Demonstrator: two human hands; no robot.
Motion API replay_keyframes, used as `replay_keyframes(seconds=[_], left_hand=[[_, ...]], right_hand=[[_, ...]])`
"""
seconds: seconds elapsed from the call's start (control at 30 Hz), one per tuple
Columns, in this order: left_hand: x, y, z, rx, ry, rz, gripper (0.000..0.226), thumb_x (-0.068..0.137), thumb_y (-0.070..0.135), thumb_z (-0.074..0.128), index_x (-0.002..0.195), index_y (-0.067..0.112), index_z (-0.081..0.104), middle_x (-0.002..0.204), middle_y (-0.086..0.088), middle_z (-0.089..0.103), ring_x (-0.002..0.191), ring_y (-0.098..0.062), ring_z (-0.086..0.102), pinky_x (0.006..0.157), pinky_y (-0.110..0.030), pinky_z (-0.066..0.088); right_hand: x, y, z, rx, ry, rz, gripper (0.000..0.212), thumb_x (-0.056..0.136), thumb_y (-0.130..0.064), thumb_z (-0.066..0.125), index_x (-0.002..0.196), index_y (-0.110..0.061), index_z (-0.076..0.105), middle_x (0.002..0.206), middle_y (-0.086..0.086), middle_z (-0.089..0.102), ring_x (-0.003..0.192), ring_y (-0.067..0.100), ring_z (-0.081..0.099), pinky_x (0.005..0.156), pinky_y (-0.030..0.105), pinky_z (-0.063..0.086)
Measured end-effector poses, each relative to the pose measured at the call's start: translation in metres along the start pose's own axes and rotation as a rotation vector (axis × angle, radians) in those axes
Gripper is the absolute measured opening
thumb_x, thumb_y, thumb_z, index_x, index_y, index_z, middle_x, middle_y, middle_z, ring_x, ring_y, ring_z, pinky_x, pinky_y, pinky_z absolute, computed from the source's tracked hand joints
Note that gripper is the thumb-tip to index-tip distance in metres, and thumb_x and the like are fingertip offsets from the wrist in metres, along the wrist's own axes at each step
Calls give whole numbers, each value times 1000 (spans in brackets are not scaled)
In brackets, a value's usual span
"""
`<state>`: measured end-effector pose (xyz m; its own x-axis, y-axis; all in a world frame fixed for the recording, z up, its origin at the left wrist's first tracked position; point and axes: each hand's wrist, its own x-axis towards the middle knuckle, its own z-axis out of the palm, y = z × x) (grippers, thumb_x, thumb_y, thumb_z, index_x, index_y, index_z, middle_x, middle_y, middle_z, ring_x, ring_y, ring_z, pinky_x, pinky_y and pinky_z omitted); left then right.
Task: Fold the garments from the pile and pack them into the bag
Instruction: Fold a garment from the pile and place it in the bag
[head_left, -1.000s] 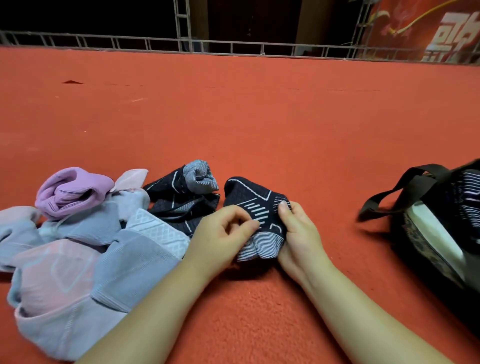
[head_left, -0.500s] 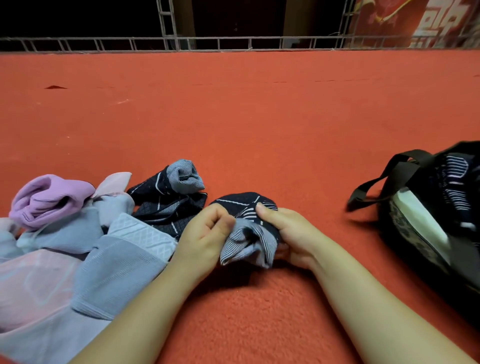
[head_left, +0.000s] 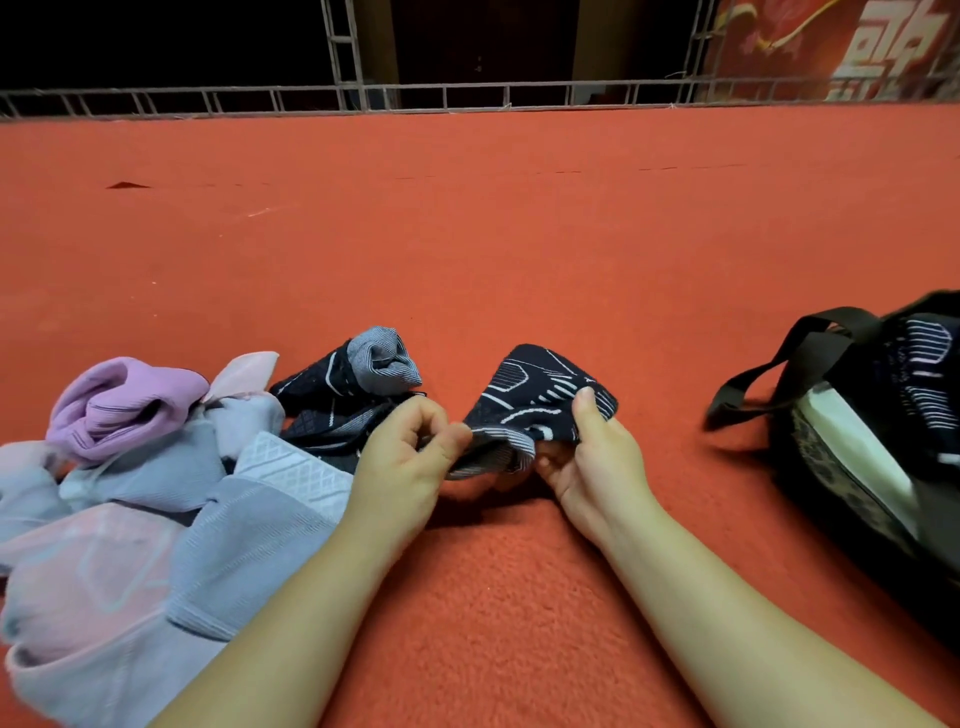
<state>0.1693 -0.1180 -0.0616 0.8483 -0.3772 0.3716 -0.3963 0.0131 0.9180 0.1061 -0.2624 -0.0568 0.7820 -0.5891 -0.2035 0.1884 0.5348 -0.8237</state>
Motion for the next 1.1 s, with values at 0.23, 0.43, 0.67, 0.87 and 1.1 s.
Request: replay_keyframes(seconds=[0.23, 0.43, 0.67, 0.87, 1.1], left_hand=[[13, 2, -8, -588, 502, -353, 30, 96, 35, 49, 71, 20, 45, 55, 10, 37, 45, -2, 33, 47, -18, 32], [-17, 17, 22, -243, -97, -436, 36, 79, 46, 64, 62, 17, 54, 49, 3, 43, 38, -9, 40, 42, -21, 35], [-11, 0, 19, -110, 83, -316, 47, 63, 46, 72, 103, 26, 58, 94, 7, 70, 78, -4, 67, 58, -26, 52], [-7, 2, 14, -104, 173, -211, 18, 78, 17, 74, 93, 20, 64, 82, 12, 73, 77, -4, 68, 65, -21, 53], [-9, 3, 17, -169, -46, -210, 17, 82, -4, 64, 90, 10, 61, 68, 4, 65, 58, -3, 60, 50, -18, 49]], right_hand=[[5, -2, -4, 63, 116, -64, 21, 102, -28, 41, 93, -20, 58, 79, -1, 70, 65, 12, 67, 55, 31, 55], [-1, 0, 4, 344, -34, 49, 26, 101, -27, 41, 110, -8, 56, 107, 13, 68, 82, 23, 70, 64, 39, 60], [-22, 24, 14, 229, -326, 230, 37, 102, -24, 34, 128, -4, 52, 121, 17, 65, 103, 29, 66, 83, 38, 57], [-15, 22, 12, 236, -297, 233, 32, 102, -25, 35, 118, -7, 57, 101, 11, 72, 82, 23, 72, 67, 33, 60], [2, 1, 1, 316, -98, 128, 37, 102, -24, 37, 125, 1, 53, 99, 15, 70, 73, 20, 71, 55, 30, 57]])
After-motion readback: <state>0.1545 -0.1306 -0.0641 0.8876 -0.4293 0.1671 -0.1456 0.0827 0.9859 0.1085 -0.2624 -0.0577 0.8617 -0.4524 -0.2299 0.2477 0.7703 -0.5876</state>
